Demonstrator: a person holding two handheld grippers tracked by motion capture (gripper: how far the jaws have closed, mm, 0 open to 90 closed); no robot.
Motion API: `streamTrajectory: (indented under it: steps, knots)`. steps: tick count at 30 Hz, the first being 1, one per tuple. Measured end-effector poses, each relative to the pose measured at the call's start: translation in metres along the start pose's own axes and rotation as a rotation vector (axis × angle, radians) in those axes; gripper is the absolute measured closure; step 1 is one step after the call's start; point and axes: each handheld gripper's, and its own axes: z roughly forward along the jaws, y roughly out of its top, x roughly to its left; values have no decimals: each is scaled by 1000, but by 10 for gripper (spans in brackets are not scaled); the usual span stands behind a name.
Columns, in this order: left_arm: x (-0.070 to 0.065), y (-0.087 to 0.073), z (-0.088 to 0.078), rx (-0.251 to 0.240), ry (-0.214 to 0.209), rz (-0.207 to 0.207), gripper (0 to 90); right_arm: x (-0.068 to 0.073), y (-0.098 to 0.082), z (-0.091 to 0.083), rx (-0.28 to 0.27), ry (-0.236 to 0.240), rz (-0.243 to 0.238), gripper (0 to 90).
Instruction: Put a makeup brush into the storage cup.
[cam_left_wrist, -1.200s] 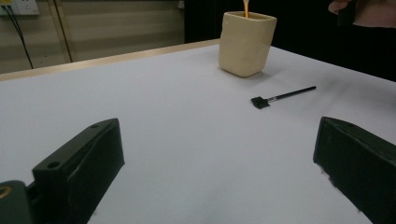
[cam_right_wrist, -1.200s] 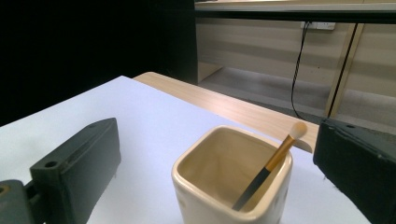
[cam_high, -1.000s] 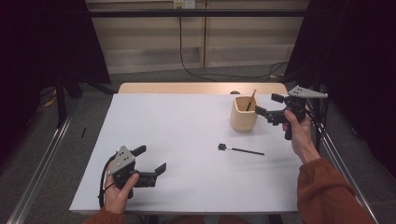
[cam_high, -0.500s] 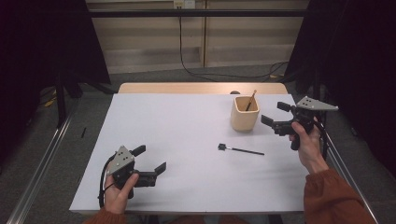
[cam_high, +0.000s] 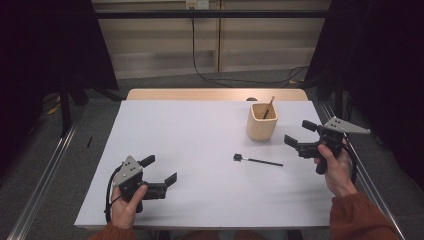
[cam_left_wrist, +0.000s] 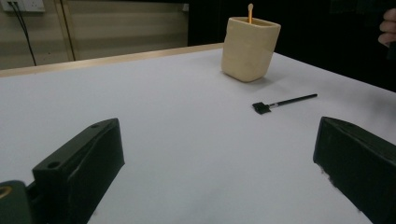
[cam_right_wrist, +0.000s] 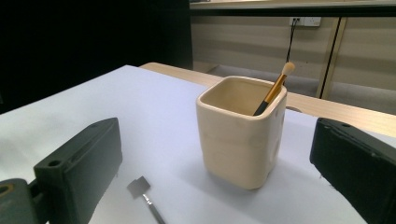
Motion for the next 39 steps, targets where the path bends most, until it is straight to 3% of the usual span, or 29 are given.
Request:
streamTrajectory:
  steps: [4,9,19,24,26,31,34,39]
  knots:
    - [0,1,-1,-11,-2,7,17,5,-2,-6,0,13,27,0]
    - [-1,1,-4,-15,1,16,17,14,-5,-13,-12,10,6,0]
    - [0,-2,-13,-27,23,18,17,18,-28,-44,12,-47,-5,0]
    - [-4,-1,-12,-27,13,46,15,23,-39,-58,38,-86,-2,4]
    - [-4,0,-12,-39,27,50,15,26,-44,-62,44,-114,-18,8]
    - [-3,0,-14,-44,28,31,15,31,-57,-73,43,-124,-16,8]
    - [-4,1,-14,-47,20,43,15,31,-62,-75,47,-129,-25,6]
    - [-4,1,-14,-50,28,31,15,29,-63,-76,37,-120,-2,4]
